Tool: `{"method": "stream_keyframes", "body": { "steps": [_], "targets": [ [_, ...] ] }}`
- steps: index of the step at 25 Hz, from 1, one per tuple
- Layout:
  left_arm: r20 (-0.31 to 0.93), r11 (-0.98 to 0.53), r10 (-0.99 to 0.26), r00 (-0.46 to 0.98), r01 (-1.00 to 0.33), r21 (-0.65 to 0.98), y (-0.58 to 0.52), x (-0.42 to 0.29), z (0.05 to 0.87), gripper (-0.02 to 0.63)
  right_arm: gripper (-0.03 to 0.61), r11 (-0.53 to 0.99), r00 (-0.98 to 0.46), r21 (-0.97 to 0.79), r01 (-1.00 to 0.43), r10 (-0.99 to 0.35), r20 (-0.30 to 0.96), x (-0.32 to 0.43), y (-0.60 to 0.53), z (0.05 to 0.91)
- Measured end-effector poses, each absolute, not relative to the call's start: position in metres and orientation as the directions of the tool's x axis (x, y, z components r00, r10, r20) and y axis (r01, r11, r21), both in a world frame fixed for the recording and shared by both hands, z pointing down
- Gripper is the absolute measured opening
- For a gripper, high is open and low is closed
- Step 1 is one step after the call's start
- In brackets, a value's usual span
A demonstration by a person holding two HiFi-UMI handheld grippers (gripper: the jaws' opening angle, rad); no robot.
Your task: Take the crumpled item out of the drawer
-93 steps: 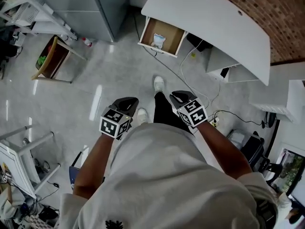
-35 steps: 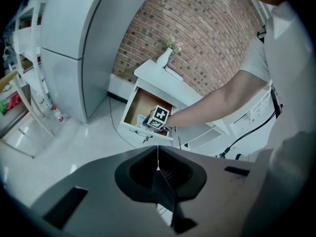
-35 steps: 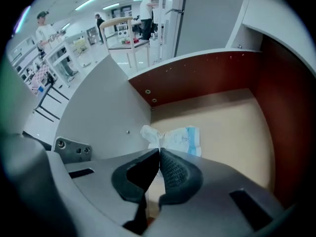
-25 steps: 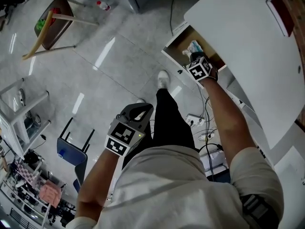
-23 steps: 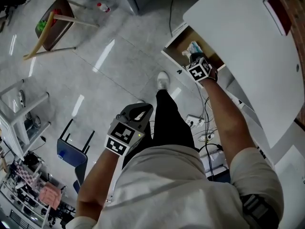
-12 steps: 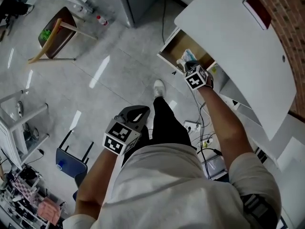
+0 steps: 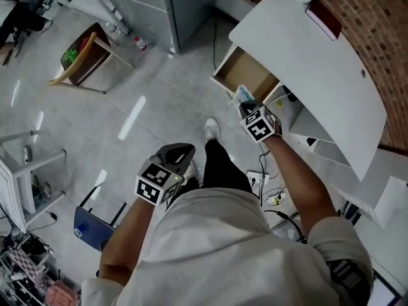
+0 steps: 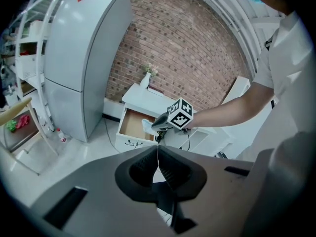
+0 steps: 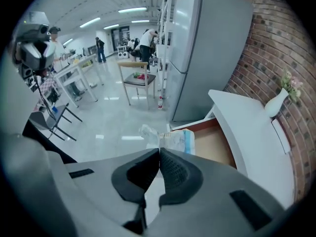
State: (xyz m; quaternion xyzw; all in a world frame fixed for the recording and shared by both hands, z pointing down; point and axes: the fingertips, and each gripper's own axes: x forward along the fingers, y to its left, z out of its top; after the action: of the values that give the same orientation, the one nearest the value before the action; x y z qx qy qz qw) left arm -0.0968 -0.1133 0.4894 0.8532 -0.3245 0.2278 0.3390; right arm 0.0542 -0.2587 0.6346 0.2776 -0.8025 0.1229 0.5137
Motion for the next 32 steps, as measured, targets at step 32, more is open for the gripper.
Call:
{"method": "stream_keyframes", "body": {
  "steps": [32],
  "targets": [
    [0.585,-0.595,-0.457,0.67,-0.719,0.359,0.05,-0.165,0.43,0.025,0.029,0.823,-0.506,-0.012,-0.568,-0.337,0.794,-0.031,0.022,0.459]
  ]
}}
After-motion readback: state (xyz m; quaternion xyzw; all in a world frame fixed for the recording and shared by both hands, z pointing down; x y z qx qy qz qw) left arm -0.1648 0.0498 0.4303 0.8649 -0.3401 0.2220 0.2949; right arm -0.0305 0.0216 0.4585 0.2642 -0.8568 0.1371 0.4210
